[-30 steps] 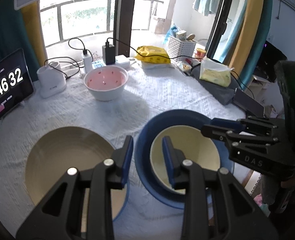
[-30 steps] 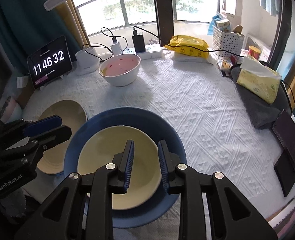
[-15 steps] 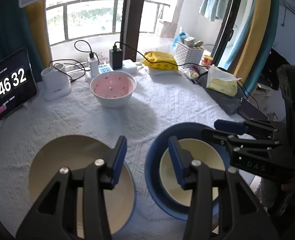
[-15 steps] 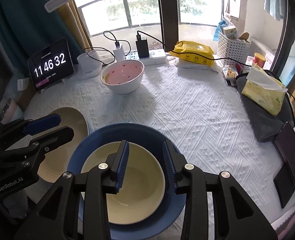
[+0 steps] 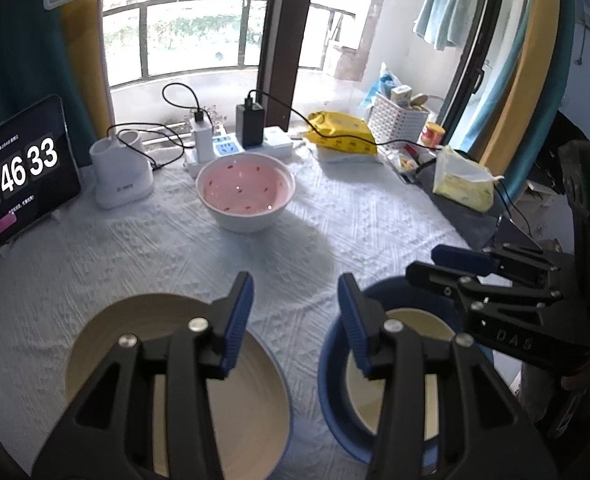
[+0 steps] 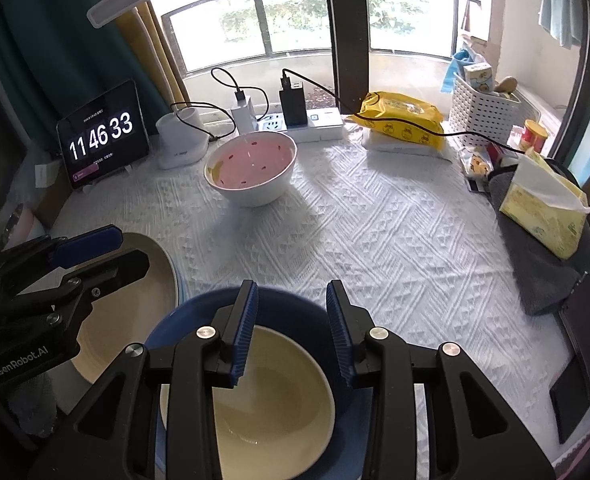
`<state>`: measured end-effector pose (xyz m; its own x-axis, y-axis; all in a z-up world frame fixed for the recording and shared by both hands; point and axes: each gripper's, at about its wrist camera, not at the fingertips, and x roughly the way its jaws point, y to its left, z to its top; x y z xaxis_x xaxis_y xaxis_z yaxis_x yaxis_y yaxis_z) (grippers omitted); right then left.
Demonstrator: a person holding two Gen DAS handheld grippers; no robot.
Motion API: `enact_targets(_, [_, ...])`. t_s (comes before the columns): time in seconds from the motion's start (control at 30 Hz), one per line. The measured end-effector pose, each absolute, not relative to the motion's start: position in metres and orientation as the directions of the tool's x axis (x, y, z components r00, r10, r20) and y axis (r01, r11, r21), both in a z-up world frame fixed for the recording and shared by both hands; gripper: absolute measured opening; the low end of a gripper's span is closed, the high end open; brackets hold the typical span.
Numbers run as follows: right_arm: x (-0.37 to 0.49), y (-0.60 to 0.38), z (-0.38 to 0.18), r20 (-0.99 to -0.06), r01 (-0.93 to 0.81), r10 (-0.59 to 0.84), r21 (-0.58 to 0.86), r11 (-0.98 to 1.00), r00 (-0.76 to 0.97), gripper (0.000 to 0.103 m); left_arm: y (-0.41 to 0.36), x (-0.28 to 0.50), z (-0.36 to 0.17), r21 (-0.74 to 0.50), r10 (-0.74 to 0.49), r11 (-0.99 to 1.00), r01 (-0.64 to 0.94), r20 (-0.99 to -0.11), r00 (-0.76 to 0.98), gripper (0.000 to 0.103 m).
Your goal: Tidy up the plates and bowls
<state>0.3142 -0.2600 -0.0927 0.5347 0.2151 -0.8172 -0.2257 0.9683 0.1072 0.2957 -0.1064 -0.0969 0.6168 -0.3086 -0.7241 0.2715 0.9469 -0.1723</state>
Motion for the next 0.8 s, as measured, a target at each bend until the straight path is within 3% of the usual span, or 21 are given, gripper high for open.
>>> enact_targets(0.8, [0.374,-0.244,-0.103,-0.819,-0.296,0.253,0.107,0.949,0.516,0.038,-0.089,0.342,-0.107,-0.201,-0.286,0.958,0.205,-0.714,0.639,0.046])
